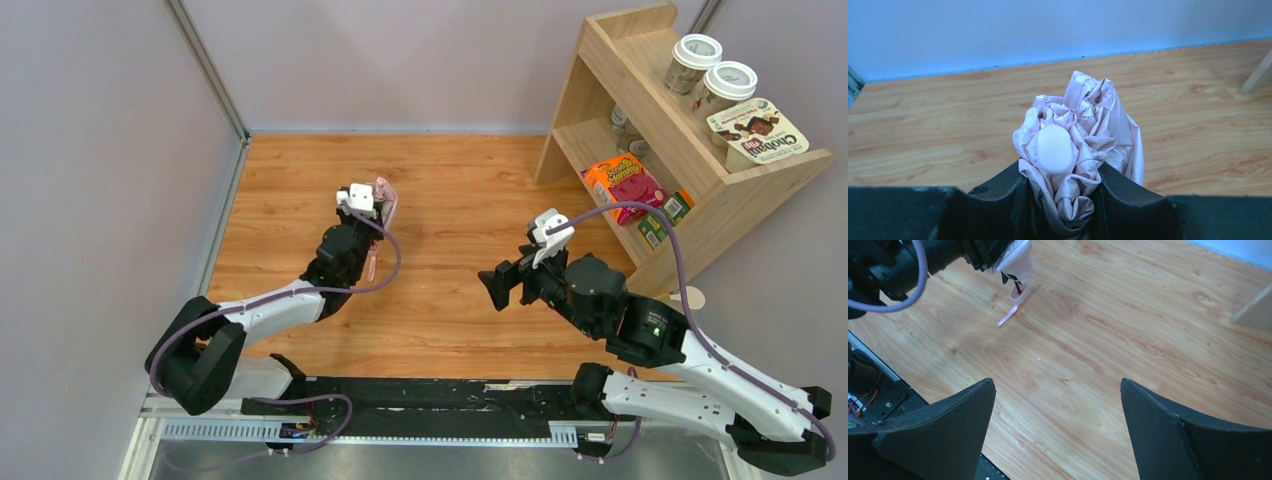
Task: Put away the umbrella
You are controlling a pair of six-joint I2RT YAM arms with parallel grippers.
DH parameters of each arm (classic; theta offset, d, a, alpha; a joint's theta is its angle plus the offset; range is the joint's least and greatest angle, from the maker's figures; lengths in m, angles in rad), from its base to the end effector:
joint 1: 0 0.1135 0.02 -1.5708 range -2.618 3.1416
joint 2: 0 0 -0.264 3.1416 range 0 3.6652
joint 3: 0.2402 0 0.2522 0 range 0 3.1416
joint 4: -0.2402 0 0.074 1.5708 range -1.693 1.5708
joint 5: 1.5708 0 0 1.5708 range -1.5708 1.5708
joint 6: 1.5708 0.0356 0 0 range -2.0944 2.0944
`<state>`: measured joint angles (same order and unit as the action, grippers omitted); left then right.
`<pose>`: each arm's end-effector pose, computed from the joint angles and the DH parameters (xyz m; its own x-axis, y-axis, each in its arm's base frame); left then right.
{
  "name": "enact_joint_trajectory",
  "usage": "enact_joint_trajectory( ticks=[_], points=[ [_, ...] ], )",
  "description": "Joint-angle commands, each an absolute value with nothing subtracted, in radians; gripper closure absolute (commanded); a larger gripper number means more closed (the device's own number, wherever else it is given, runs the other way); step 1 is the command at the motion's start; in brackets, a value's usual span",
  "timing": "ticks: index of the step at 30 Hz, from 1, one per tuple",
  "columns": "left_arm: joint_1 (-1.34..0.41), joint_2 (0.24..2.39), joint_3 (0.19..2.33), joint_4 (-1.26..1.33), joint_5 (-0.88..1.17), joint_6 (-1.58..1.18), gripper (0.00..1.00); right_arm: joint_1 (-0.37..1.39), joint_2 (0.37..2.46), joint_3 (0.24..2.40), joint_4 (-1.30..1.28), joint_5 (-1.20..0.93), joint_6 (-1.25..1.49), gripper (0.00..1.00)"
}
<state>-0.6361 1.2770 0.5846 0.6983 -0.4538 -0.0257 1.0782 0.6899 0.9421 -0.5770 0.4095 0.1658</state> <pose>0.2316 -0.1516 0.2566 0.0001 -0.0288 -0.9996 0.1814 0.9830 -0.0283 0.0786 0.1164 0.3667 -0.2528 -0.1508 -0.9557 -0.5963 0.8022 0.0311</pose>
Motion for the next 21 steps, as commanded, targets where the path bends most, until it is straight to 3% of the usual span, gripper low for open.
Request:
enact_joint_trajectory(
  ticks=[1, 7, 11, 13, 14, 16, 21],
  points=[
    [-0.64, 1.351, 0.424, 1.152, -0.482, -0.055, 1.0, 1.074, 0.666, 0.942, -0.592, 0.42, 0.21, 0.0],
    [-0.644, 1.544, 0.27, 1.391, -0.503, -0.218, 1.0, 1.074, 0.663, 0.908, -0.586, 0.403, 0.221, 0.0],
    [-0.643, 1.461, 0.229, 1.373, -0.521, -0.291, 1.0, 1.074, 0.666, 0.911, -0.591, 0.402, 0.23, 0.0],
    [-0.631, 1.276, 0.294, 1.014, -0.526, -0.404, 1.0, 1.074, 0.663, 0.916, -0.595, 0.403, 0.233, 0.0],
    [-0.6, 1.202, 0.408, 0.554, -0.52, -0.463, 1.0, 1.074, 0.66, 0.916, -0.597, 0.403, 0.233, 0.0],
    [-0.547, 1.131, 0.547, 0.206, -0.462, -0.574, 1.0, 1.074, 0.663, 0.923, -0.6, 0.402, 0.23, 0.0],
    [-0.329, 1.209, 0.701, -0.027, 0.273, -0.658, 1.0, 1.074, 0.673, 0.914, -0.585, 0.382, 0.224, 0.0]
  ],
)
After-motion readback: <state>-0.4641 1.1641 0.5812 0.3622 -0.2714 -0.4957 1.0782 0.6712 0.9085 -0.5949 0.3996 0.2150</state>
